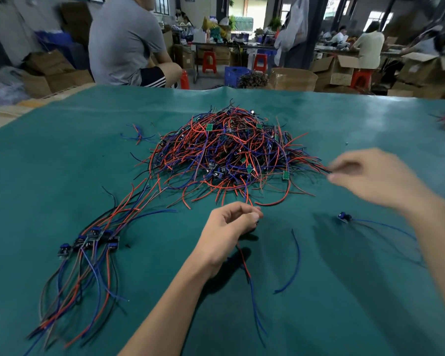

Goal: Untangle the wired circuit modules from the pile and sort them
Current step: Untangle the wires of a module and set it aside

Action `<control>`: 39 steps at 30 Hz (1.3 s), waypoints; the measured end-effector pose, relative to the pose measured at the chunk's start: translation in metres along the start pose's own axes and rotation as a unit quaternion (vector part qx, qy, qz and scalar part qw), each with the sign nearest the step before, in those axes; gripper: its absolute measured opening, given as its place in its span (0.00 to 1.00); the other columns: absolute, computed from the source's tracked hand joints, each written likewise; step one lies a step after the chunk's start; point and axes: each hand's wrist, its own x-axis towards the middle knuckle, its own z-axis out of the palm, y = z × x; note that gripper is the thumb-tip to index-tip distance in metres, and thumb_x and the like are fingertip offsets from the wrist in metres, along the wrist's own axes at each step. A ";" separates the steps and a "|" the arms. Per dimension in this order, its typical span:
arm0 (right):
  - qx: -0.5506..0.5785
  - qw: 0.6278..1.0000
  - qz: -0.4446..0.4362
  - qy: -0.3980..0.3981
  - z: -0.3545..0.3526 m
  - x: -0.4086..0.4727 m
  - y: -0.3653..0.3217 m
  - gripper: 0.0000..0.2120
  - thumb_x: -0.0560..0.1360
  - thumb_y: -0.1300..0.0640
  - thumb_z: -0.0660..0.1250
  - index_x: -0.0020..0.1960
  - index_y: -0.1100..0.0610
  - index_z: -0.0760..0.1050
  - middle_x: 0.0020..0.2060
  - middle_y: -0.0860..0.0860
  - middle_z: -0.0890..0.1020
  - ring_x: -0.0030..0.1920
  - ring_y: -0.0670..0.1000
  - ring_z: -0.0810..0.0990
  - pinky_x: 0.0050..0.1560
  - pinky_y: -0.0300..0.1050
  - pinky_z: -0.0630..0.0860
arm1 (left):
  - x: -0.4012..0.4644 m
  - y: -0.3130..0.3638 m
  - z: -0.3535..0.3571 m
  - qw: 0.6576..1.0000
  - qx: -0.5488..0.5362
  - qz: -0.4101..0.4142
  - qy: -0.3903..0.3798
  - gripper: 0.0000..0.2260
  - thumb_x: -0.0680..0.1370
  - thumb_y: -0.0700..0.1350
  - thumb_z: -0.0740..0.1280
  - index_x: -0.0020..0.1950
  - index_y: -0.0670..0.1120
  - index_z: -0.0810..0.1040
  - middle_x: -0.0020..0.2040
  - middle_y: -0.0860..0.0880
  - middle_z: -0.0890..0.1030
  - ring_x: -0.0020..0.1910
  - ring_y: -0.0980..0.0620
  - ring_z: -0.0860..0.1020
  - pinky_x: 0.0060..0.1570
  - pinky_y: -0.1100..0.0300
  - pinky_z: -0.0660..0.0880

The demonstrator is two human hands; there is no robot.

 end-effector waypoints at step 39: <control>0.371 0.913 -0.170 -0.023 0.124 -0.075 -0.072 0.12 0.67 0.59 0.68 0.41 0.45 0.87 0.39 0.43 0.87 0.43 0.49 0.85 0.47 0.43 0.78 | 0.006 0.001 -0.006 0.991 -0.125 -0.045 0.022 0.13 0.81 0.45 0.63 0.51 0.36 0.80 0.44 0.40 0.82 0.45 0.44 0.78 0.50 0.53 0.76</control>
